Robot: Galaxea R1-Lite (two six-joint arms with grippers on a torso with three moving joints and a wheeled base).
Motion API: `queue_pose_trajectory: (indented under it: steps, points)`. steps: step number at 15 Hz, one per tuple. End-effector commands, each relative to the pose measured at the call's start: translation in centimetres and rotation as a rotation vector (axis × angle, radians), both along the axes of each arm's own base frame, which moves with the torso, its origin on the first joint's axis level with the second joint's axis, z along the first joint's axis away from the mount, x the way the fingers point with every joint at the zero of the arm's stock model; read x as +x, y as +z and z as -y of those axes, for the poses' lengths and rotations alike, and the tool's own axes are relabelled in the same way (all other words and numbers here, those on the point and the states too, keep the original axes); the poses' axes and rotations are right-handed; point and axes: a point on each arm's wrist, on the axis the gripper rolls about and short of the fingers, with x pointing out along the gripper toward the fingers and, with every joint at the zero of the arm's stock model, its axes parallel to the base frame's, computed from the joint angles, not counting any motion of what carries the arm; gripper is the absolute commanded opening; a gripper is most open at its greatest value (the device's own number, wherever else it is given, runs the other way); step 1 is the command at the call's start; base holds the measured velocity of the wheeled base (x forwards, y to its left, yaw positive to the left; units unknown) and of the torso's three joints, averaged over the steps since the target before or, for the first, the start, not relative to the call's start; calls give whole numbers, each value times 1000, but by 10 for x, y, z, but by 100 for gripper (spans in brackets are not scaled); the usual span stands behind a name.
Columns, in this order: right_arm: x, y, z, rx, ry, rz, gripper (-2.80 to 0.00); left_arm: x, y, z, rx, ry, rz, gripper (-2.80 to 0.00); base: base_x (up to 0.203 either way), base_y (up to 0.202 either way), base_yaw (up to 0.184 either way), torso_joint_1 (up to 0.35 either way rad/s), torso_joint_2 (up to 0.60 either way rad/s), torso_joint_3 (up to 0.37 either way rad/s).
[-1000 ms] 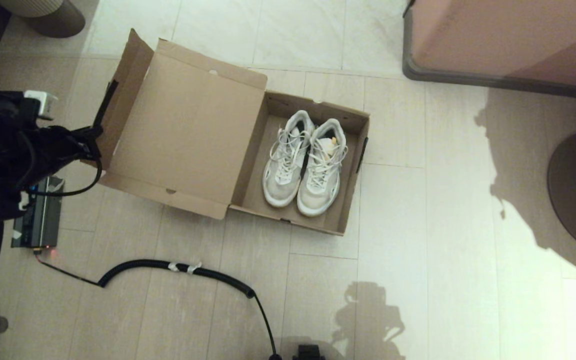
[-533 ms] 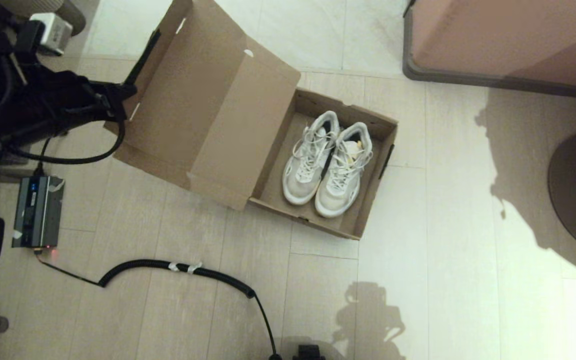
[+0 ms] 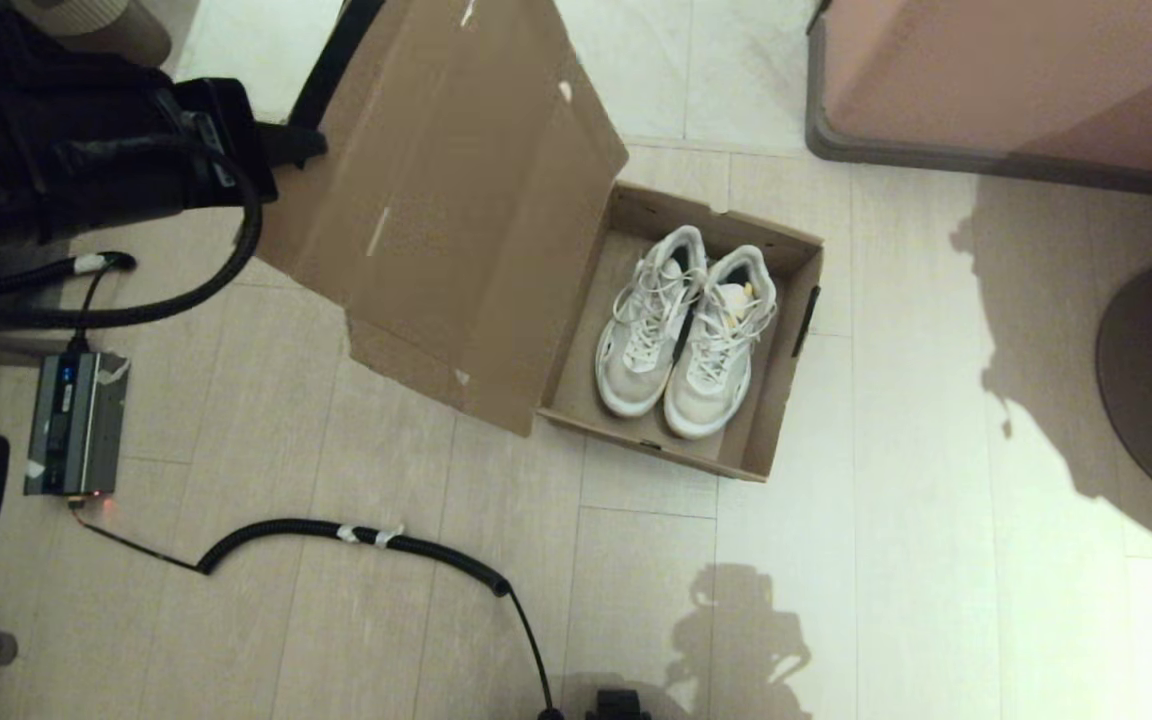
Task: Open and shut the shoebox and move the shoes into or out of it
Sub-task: Close the shoe box
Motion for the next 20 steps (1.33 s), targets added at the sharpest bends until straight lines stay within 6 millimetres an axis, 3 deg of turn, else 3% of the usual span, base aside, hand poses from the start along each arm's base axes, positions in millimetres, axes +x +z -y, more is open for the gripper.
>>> queue_pose_trajectory:
  steps: [1,6,9,15,20]
  points:
    - [1,-4,0,1,0,-14,-280,-24,16,7,-47,-26,37,-280,0,0,0,0,0,0]
    - [1,-4,0,1,0,-14,-280,-44,38,1,-225,-15,-26,-280,0,0,0,0,0,0]
    - [1,-4,0,1,0,-14,-280,-51,39,-12,-258,31,-38,-280,0,0,0,0,0,0]
    - [1,-4,0,1,0,-14,-280,-56,20,-51,-242,159,-70,-280,0,0,0,0,0,0]
    - [1,-4,0,1,-1,-14,-280,-45,-9,-50,-204,151,-170,-280,0,0,0,0,0,0]
